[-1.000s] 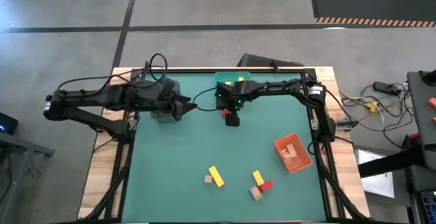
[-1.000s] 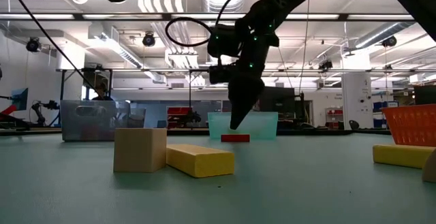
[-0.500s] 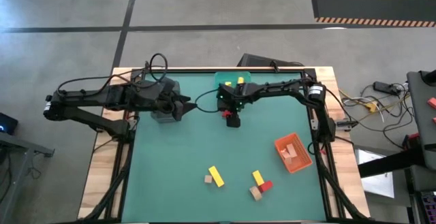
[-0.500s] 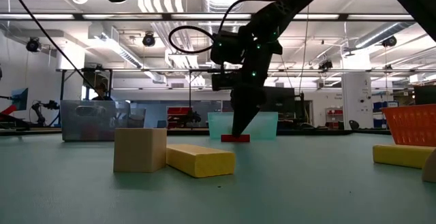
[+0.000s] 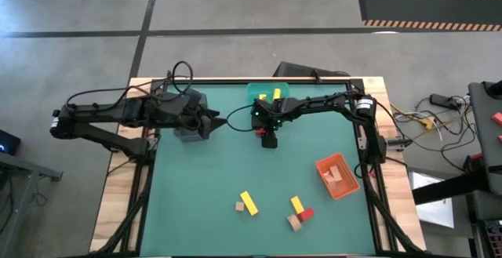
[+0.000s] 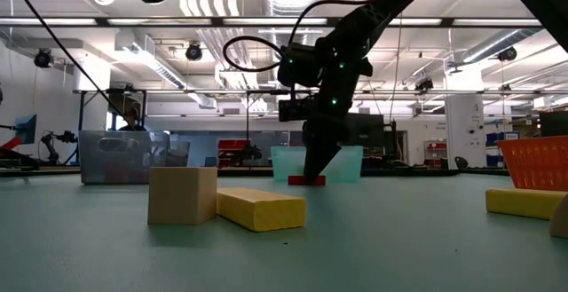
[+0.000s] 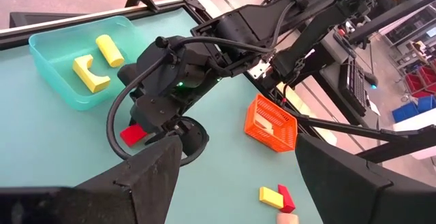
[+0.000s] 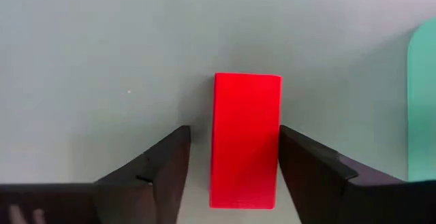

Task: Sort & place blocks by color
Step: Put the red block into the black bin

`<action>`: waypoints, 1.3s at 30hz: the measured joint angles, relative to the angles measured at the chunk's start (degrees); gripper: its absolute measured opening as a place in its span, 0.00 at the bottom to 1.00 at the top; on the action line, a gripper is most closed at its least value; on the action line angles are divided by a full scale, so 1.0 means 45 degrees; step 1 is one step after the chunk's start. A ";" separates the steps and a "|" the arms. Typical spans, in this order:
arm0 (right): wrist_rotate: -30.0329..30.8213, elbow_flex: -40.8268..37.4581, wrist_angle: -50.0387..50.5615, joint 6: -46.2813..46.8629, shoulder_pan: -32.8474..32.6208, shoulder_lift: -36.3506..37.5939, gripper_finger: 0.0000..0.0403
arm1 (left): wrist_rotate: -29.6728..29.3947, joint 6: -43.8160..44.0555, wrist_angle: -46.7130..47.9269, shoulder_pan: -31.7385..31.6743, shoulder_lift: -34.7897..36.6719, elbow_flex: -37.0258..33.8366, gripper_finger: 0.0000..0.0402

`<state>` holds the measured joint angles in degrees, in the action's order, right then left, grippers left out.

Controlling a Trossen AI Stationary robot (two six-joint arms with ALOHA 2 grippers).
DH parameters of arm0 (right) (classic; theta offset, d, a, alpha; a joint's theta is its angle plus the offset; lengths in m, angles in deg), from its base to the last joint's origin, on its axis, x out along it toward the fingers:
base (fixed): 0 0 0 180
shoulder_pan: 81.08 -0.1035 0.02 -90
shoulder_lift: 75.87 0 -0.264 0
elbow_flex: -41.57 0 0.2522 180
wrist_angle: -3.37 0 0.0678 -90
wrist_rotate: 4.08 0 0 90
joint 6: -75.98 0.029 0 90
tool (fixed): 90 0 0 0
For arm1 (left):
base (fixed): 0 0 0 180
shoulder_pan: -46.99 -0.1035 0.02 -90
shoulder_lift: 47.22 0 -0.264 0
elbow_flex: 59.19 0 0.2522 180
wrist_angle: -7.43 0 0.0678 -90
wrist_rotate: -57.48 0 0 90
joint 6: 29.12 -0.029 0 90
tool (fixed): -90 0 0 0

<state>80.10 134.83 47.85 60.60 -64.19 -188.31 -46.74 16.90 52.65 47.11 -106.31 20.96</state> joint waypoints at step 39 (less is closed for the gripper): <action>-0.0719 -0.0134 -0.0857 0.5170 -0.2029 0.6836 0.29 | -0.0048 -0.2518 -0.4438 -0.0007 -0.0157 -0.0024 0.68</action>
<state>76.87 134.22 43.99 83.86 -73.32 -157.55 -46.95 5.57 32.68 47.08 -107.02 20.85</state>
